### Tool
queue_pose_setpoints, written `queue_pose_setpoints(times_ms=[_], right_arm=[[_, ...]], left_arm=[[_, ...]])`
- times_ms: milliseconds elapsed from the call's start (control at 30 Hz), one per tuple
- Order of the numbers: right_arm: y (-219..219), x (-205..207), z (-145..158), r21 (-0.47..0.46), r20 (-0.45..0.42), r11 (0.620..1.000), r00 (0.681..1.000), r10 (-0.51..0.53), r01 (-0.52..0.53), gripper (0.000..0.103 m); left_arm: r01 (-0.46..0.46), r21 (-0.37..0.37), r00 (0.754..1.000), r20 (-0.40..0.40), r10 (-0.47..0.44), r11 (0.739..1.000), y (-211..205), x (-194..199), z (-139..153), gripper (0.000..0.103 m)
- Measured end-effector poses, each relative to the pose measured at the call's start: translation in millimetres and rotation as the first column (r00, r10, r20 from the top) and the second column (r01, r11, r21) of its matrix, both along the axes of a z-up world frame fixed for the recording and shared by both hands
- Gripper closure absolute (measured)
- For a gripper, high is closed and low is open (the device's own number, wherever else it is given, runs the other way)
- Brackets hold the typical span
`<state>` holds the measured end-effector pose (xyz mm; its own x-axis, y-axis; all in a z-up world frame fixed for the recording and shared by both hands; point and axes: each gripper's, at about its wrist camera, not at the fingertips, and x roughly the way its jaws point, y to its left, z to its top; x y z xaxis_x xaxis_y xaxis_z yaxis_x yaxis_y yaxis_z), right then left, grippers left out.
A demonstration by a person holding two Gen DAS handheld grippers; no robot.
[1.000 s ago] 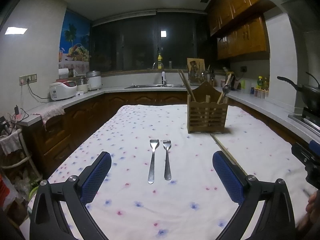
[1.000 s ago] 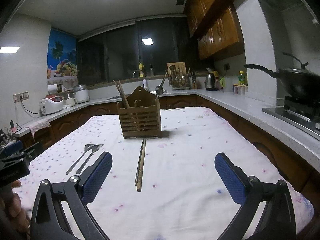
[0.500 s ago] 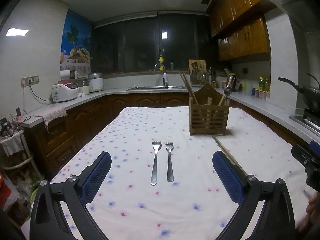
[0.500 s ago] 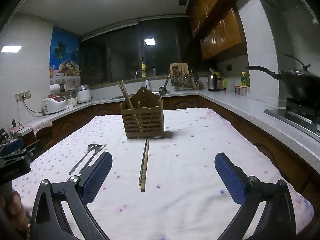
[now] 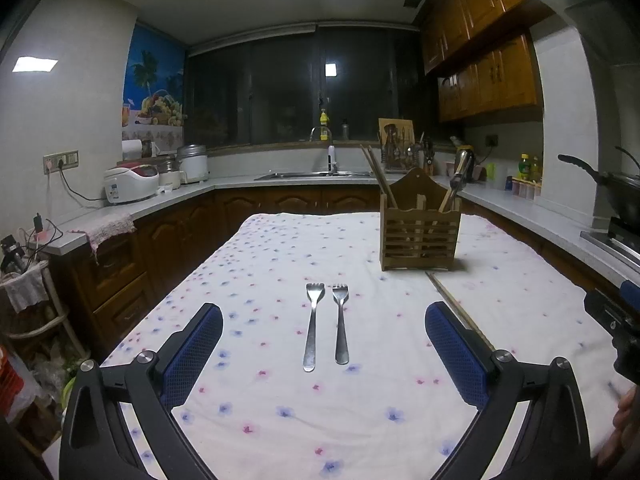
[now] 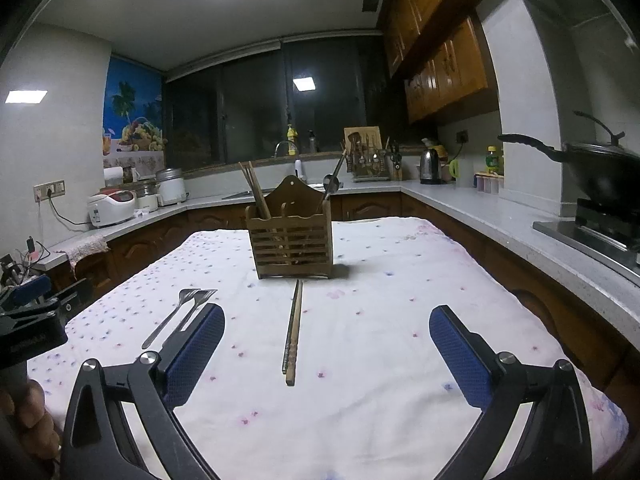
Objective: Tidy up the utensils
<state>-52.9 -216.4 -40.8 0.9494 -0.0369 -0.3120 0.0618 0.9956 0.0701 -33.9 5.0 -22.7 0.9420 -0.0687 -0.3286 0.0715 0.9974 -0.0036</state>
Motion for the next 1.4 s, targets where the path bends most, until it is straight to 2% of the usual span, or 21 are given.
queue_pose_setpoints(times_ms=[333, 700, 1400], right_arm=[[1.6, -0.1, 0.6, -0.002, 0.003, 1.0, 1.0, 0.003, -0.003, 0.0], [6.7, 3.0, 2.5, -0.004, 0.001, 1.0, 1.0, 0.005, -0.005, 0.0], [7.7, 4.5, 3.6, 0.001, 0.006, 1.0, 1.0, 0.005, -0.005, 0.0]], left_arm=[[0.003, -0.003, 1.0, 0.003, -0.003, 1.0, -0.1, 0.1, 0.8, 0.001], [-0.005, 0.028, 1.0, 0.012, 0.005, 1.0, -3.3, -3.7, 0.3, 0.001], [0.006, 0.025, 1.0, 0.004, -0.006, 1.0, -4.9, -4.0, 0.1, 0.001]])
